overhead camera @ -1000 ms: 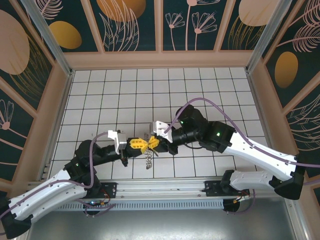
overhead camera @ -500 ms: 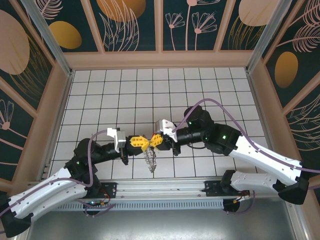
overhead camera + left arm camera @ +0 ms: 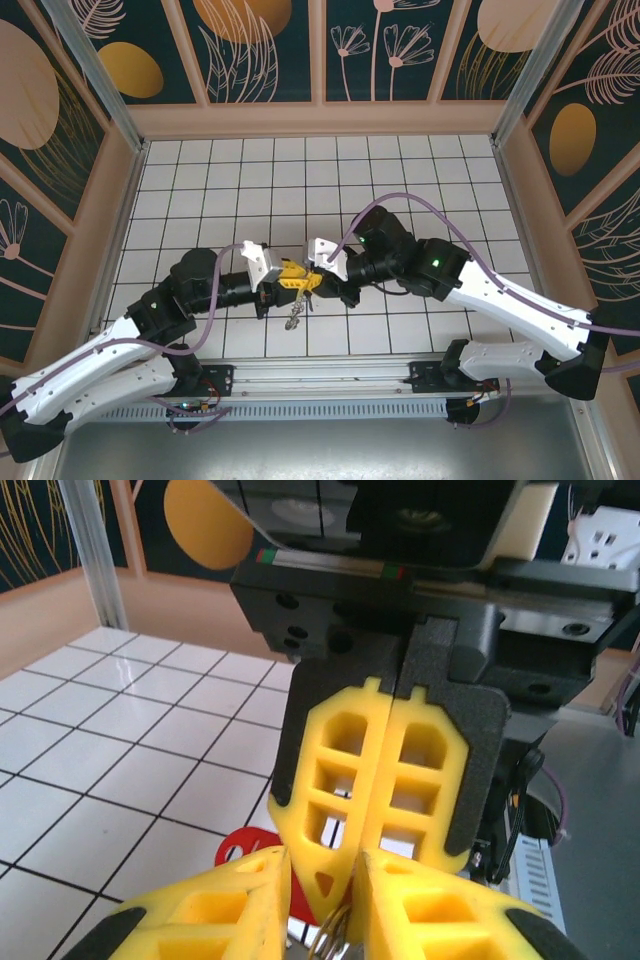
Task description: Put the keys on the keyring
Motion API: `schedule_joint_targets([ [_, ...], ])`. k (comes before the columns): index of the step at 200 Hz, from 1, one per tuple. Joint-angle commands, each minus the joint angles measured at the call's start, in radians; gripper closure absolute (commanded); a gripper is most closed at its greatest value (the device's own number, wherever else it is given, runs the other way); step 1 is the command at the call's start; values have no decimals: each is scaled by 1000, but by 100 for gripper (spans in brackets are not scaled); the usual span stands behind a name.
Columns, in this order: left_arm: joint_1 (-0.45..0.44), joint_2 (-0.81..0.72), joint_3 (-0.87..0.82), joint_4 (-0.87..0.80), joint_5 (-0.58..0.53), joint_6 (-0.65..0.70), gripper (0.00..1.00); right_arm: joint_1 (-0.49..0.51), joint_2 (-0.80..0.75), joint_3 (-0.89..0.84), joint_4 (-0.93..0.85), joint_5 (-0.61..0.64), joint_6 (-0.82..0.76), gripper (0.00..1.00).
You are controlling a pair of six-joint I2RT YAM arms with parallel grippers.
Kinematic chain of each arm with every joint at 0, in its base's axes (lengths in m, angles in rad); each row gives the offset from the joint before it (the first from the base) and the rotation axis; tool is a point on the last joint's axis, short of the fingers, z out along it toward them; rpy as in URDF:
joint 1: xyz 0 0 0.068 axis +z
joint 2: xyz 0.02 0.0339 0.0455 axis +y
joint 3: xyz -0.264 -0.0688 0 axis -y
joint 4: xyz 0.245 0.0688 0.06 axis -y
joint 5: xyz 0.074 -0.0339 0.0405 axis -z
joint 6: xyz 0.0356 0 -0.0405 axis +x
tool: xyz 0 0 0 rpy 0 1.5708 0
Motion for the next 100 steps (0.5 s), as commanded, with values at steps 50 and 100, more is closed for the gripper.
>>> schedule_joint_targets([
  [50, -4, 9, 50, -159, -41, 88, 74, 10, -21, 84, -39, -27, -45, 100],
  [100, -3, 55, 102, -243, -43, 134, 75, 31, 17, 115, -71, -21, -54, 100],
])
